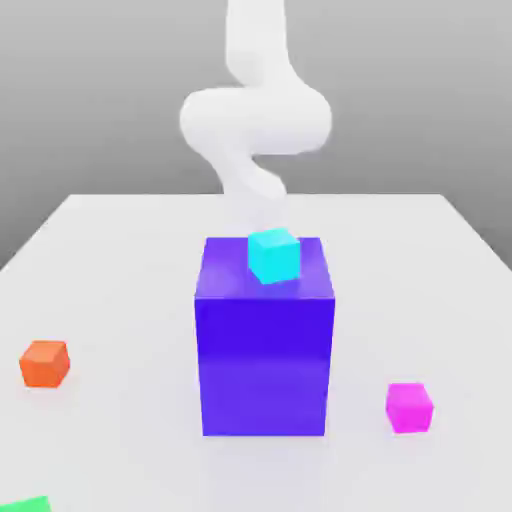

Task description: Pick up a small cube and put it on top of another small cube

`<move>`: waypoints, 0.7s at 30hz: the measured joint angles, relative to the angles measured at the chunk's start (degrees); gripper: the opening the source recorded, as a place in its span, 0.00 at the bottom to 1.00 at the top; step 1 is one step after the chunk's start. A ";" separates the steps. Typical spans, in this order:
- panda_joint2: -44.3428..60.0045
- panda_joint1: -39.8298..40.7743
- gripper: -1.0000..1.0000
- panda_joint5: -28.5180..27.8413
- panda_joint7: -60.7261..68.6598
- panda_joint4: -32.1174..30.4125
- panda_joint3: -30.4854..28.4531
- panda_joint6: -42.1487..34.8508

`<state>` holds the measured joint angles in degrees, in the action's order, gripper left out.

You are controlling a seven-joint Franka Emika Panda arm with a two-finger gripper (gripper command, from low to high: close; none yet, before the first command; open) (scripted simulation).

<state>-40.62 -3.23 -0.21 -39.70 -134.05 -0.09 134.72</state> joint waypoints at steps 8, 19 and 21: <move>16.95 -10.34 0.50 -0.29 20.20 -7.35 -0.31 9.54; 39.75 -21.35 0.50 0.07 47.93 -17.24 2.98 22.38; 43.91 -22.62 0.50 -0.63 52.43 -19.04 3.98 24.71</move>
<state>3.29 -25.85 -0.84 12.73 -153.08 3.89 159.43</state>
